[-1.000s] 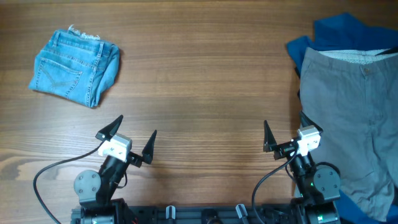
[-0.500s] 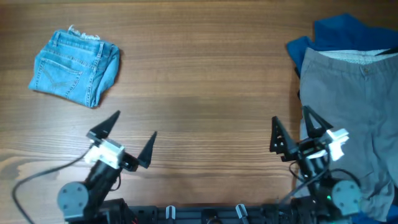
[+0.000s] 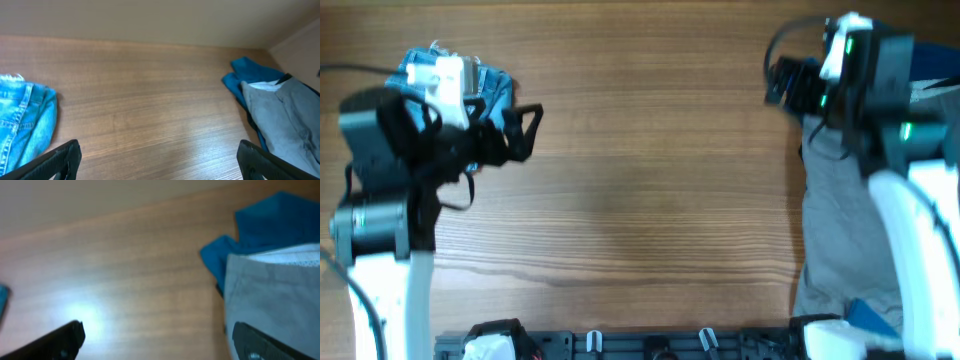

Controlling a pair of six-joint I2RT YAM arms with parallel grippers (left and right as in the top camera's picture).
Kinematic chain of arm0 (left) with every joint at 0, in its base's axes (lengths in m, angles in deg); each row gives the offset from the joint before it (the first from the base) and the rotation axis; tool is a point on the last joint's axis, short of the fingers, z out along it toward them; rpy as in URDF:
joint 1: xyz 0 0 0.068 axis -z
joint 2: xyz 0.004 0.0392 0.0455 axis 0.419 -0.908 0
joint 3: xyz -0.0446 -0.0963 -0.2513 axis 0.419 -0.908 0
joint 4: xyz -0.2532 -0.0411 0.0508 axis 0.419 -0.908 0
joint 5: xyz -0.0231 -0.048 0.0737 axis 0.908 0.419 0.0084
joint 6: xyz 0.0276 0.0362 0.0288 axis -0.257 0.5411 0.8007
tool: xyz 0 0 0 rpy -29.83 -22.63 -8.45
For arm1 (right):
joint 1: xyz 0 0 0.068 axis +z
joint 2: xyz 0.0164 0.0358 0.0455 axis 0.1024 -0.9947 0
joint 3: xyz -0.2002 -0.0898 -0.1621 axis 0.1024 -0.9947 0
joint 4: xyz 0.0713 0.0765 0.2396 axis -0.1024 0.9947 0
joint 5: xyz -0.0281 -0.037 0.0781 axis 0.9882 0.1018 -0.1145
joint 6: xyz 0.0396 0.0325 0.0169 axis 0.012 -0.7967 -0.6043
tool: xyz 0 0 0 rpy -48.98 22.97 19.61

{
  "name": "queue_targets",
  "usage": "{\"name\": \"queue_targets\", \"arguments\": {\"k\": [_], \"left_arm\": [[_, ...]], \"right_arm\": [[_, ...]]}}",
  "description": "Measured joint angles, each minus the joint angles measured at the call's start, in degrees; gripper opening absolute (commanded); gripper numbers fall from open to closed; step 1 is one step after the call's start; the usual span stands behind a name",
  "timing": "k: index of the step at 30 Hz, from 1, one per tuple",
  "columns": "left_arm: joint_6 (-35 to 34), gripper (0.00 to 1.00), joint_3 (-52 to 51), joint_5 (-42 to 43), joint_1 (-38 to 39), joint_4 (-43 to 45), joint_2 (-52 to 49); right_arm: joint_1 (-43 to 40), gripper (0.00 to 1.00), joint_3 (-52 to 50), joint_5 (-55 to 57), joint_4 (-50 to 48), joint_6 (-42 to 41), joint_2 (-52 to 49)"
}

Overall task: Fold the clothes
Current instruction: 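Reach the right gripper to the grey shorts waistband on the pile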

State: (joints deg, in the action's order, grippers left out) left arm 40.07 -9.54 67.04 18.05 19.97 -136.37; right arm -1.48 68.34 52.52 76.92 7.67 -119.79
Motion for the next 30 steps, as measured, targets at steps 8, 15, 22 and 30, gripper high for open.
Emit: {"name": "queue_targets", "arguments": {"k": [8,15,22,30], "left_arm": [[0.94,1.00,1.73,0.00,-0.02,-0.46,-5.55],[0.33,1.00,1.73,0.02,-0.02,-2.16,-5.55],[-2.14,1.00,1.73,0.81,0.00,-2.64,-5.55],[-2.38,1.00,1.73,1.11,-0.02,-3.21,-5.55]], "right_arm": [[-6.62,1.00,10.27,-5.31,1.95,6.86,-21.81],[-16.13,0.86,10.27,-2.64,1.36,0.15,-36.52],[-17.44,0.85,10.27,-1.57,0.02,4.07,-40.17],[-17.20,0.49,10.27,3.76,1.03,5.29,-44.65]]}}
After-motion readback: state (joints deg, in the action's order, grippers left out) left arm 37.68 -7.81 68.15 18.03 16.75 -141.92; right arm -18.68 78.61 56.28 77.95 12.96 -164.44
